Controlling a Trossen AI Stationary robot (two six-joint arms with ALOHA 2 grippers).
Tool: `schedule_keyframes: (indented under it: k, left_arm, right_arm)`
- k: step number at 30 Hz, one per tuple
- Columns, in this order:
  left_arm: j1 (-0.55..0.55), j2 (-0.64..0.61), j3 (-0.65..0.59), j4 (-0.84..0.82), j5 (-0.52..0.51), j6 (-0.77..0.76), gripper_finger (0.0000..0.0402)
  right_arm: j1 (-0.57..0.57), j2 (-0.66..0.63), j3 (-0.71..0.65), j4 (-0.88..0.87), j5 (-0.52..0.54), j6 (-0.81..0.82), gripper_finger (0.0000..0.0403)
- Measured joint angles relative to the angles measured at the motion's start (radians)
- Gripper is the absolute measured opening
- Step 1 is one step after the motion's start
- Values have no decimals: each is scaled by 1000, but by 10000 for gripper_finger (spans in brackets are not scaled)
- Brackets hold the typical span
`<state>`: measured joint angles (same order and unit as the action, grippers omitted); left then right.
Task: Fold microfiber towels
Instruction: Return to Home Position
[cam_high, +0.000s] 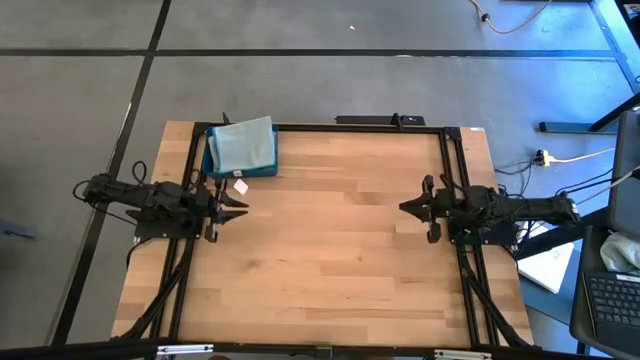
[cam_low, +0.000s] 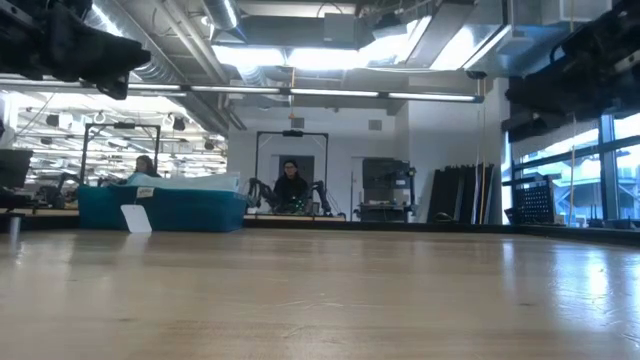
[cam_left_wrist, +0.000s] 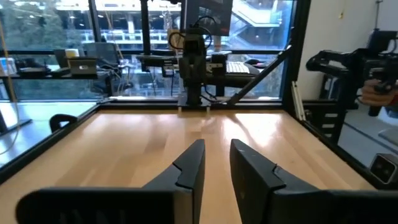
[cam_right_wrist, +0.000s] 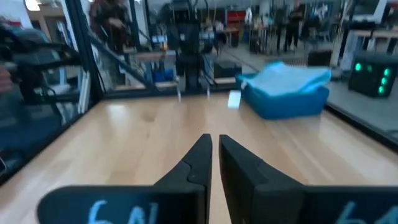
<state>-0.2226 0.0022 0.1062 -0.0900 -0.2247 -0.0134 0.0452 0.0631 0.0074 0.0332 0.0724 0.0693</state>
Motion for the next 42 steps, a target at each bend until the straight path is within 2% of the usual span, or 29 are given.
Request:
schedule_keyframes:
  k: [4, 12, 17, 23, 25, 28, 30, 42]
  left_arm:
    - [0, 0, -17, 7, 4, -4, 55]
    - [2, 0, -17, 53, 3, 50, 23]
    - [49, 0, -17, 63, 8, 50, 2]
    - [104, 0, -43, 83, 140, 43, 1]
    - [105, 0, -57, 77, 126, 43, 3]
    - [105, 0, -77, 75, 26, 29, 5]
    - [106, 2, -79, 86, -6, -11, 4]
    - [105, 4, -79, 84, -7, -36, 19]
  right_arm:
    - [0, -61, 0, -8, -22, -14, 33]
    - [0, -58, 0, -8, -23, 4, 33]
    - [0, -58, 0, -7, -22, 3, 33]
    - [0, -58, 0, -7, -22, 1, 33]
    - [0, -58, 0, -6, -22, 1, 33]
    - [0, -58, 0, -6, -22, 1, 33]
    - [0, -58, 0, -6, -22, 1, 33]
    - [0, -58, 0, -6, -21, 1, 33]
